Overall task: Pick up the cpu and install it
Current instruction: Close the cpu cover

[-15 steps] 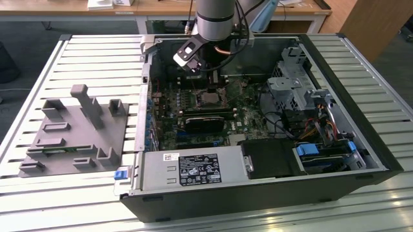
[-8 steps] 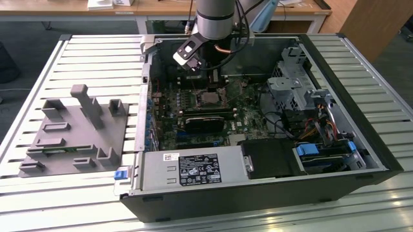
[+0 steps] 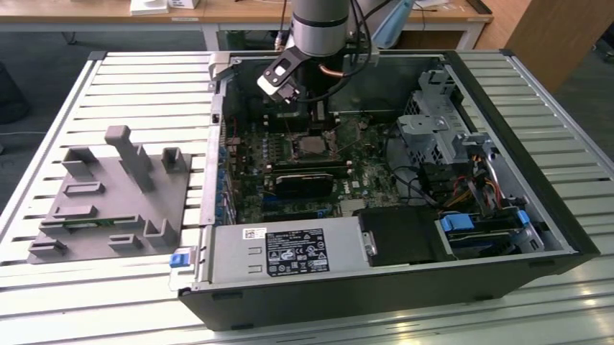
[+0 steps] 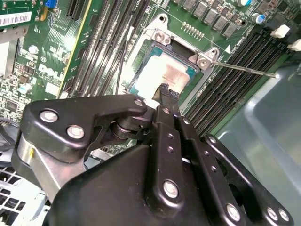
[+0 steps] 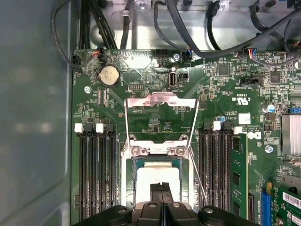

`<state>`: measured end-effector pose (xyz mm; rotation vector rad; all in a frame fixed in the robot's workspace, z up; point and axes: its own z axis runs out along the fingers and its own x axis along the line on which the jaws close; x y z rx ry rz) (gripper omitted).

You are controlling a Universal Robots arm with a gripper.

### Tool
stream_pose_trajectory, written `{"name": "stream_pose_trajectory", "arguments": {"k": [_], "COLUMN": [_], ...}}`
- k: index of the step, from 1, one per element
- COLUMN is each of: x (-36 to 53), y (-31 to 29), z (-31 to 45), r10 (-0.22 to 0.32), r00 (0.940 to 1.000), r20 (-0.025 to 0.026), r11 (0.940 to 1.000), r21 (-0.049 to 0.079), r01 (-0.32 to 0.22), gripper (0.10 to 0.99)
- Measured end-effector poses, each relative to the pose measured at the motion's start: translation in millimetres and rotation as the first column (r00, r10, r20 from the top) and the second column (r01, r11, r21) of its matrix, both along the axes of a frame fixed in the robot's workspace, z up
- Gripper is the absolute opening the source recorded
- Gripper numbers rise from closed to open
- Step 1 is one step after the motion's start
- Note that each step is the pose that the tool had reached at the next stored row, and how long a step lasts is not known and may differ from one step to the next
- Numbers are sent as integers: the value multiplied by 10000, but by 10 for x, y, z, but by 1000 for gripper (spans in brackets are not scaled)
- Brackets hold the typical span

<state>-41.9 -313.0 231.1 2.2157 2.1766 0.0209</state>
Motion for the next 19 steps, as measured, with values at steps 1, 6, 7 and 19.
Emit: {"name": "stream_pose_trajectory", "arguments": {"k": [1, 6, 7, 19], "x": [0, 0, 0, 30], "y": [0, 0, -1, -104], "z": [12, 156, 181, 201], "r10": [-1, -1, -1, -5], "r00": [10000, 10000, 10000, 10000], "r20": [0, 1, 0, -2], "r11": [10000, 10000, 10000, 10000], "r21": [0, 2, 1, 27], "r01": [1, 1, 1, 5], "gripper": [106, 106, 106, 106]}}
